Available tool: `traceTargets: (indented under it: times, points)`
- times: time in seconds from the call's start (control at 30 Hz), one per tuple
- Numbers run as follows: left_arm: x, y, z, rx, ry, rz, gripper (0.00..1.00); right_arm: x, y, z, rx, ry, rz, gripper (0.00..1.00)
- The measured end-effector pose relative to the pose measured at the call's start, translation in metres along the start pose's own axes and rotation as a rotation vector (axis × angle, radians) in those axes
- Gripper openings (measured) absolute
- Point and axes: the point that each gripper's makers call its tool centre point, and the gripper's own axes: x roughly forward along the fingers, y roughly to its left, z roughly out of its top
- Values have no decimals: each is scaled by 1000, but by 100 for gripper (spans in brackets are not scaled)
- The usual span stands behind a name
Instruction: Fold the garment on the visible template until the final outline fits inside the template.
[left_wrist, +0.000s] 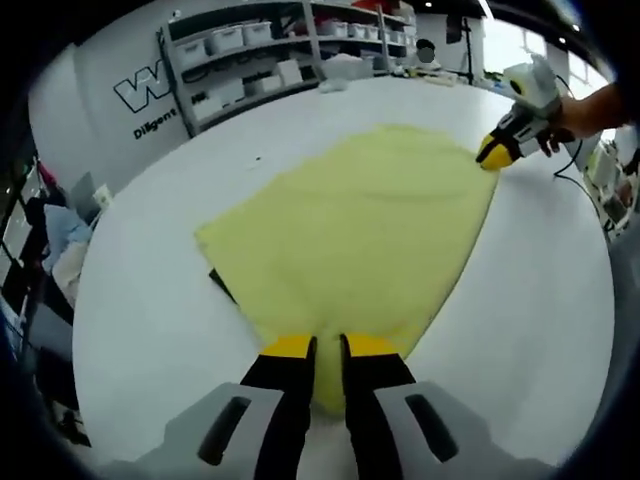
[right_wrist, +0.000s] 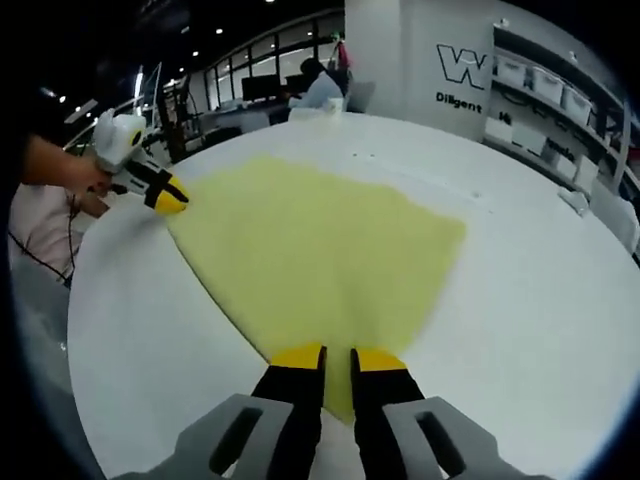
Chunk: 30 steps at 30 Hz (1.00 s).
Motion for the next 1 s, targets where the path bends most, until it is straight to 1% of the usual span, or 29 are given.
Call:
traceTargets:
  times: [0.1, 0.17, 0.23, 0.33, 0.37, 0.47, 0.53, 0.57, 0.7, 0.77, 0.87, 0.93, 1.0]
  points:
    - [-1, 0, 0, -20, 9, 5, 16, 0, 4, 0, 7, -4, 10, 8]
    - [-2, 1, -1, -46, 14, 19, 18, -3, 12, 1, 19, -7, 28, 17]
    - [-6, -1, -2, -54, 11, 15, 23, -6, 18, 3, 20, -20, 37, 25]
    - [-13, -7, 1, -63, -12, -5, 34, -10, 19, 5, 22, -35, 29, 36]
    - [-18, -10, 3, -62, -25, -5, 39, -13, 19, 9, 35, -57, 25, 38]
    - [-26, -14, 8, -77, -56, -11, 48, -20, 22, 15, 63, -85, 36, 46]
    - [-31, -18, 11, -100, -71, -18, 53, -26, 24, 19, 56, -97, 36, 51]
    - [-33, -20, 12, -102, -76, -19, 55, -28, 25, 20, 53, -102, 35, 53]
    - [-45, -27, 18, -104, -103, -23, 58, -41, 28, 31, 26, -130, 33, 55]
    - [-50, -28, 20, -110, -114, -22, 62, -48, 30, 37, 21, -145, 32, 58]
    - [-60, -28, 23, -140, -134, -14, 67, -55, 32, 43, 32, -176, 33, 65]
    - [-67, -28, 25, -146, -153, -7, 68, -60, 34, 44, 39, -183, 29, 68]
    - [-74, -30, 24, -149, -161, -1, 69, -62, 36, 43, 41, -186, 23, 68]
